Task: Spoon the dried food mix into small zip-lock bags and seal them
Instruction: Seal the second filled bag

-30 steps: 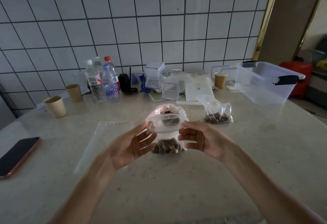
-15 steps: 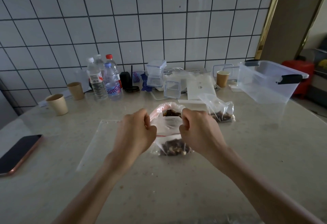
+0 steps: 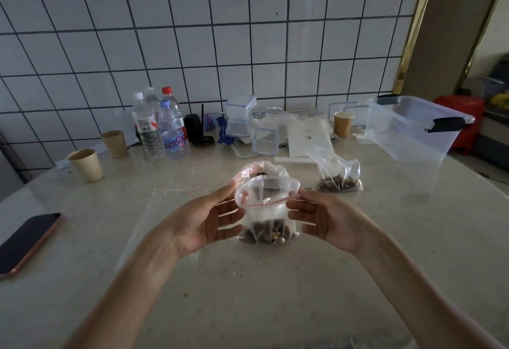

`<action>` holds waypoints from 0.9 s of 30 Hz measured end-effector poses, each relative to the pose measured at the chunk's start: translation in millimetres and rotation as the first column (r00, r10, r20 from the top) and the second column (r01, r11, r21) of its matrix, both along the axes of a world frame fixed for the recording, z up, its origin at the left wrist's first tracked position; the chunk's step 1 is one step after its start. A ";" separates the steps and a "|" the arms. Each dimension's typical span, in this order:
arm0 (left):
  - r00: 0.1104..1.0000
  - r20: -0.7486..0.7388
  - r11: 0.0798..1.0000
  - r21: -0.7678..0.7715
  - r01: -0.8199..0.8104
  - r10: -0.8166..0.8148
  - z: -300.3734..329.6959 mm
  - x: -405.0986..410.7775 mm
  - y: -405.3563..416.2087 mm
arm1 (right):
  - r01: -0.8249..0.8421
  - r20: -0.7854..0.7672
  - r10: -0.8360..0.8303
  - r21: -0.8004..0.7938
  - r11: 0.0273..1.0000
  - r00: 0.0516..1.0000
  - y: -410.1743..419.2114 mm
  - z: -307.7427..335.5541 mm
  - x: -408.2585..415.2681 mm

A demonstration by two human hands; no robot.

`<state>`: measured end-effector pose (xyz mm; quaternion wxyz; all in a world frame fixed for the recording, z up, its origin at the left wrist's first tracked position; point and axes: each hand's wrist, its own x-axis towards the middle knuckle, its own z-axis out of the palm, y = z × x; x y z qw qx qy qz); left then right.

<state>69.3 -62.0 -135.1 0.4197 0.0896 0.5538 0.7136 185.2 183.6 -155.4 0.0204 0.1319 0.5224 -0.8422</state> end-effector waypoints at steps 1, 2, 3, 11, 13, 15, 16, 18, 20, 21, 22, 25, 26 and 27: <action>1.000 -0.014 1.000 0.000 0.006 -0.006 -1.3 -0.4 0.4 | -0.005 -0.004 0.005 -0.003 1.000 1.000 -0.4 -0.9 -0.4; 0.999 -0.050 1.000 -0.007 0.015 -0.016 -2.0 -0.5 0.2 | -0.010 -0.006 0.010 -0.001 1.000 1.000 -0.8 -1.4 -0.8; 0.995 -0.101 0.999 -0.023 0.022 -0.025 -2.1 -0.2 1.1 | -0.013 -0.006 0.013 0.002 1.000 1.000 -1.1 -1.2 -1.5; 0.905 -0.424 0.984 -0.166 -0.060 -0.016 11.7 1.6 10.7 | 0.053 -0.086 -0.027 0.323 0.945 0.996 -9.6 12.6 -9.1; 0.879 -0.468 0.974 -0.148 -0.173 0.085 14.4 1.3 15.7 | 0.161 -0.142 -0.103 0.495 0.854 0.984 -14.3 20.9 -8.9; 0.812 -0.553 0.939 -0.143 -0.314 0.187 17.0 1.9 19.0 | 0.263 -0.236 -0.138 0.665 0.699 0.962 -19.1 29.1 -6.4; 0.722 -0.663 0.907 -0.158 -0.390 0.195 17.2 2.6 20.2 | 0.309 -0.290 -0.124 0.777 0.549 0.949 -21.4 30.7 -4.8; 0.390 -0.919 0.813 -0.177 -0.555 0.066 15.5 3.5 22.3 | 0.420 -0.419 -0.028 0.906 0.053 0.907 -28.0 31.6 -1.2; 0.107 -0.985 0.706 -0.174 -0.687 -0.138 15.3 6.8 24.1 | 0.487 -0.477 0.114 0.818 -0.304 0.872 -35.0 31.9 0.6; 0.077 -0.978 0.681 -0.189 -0.708 -0.192 15.7 7.8 24.9 | 0.491 -0.475 0.134 0.805 -0.334 0.870 -36.9 31.7 0.1; 0.111 -0.966 0.661 -0.240 -0.711 -0.232 16.0 7.7 25.6 | 0.469 -0.459 0.106 0.833 -0.294 0.882 -37.2 31.7 -1.3; 0.508 -0.844 0.767 -0.438 -0.469 -0.172 20.6 2.0 22.0 | 0.304 -0.275 -0.137 0.906 0.295 0.952 -27.3 36.5 -6.4; 0.682 -0.723 0.843 -0.431 -0.322 -0.109 23.5 1.8 19.9 | 0.223 -0.165 -0.153 0.805 0.550 0.974 -22.9 38.3 -7.4; 0.804 -0.589 0.896 -0.398 -0.198 -0.084 26.9 1.9 17.5 | 0.134 -0.075 -0.113 0.657 0.742 0.991 -17.8 39.5 -8.1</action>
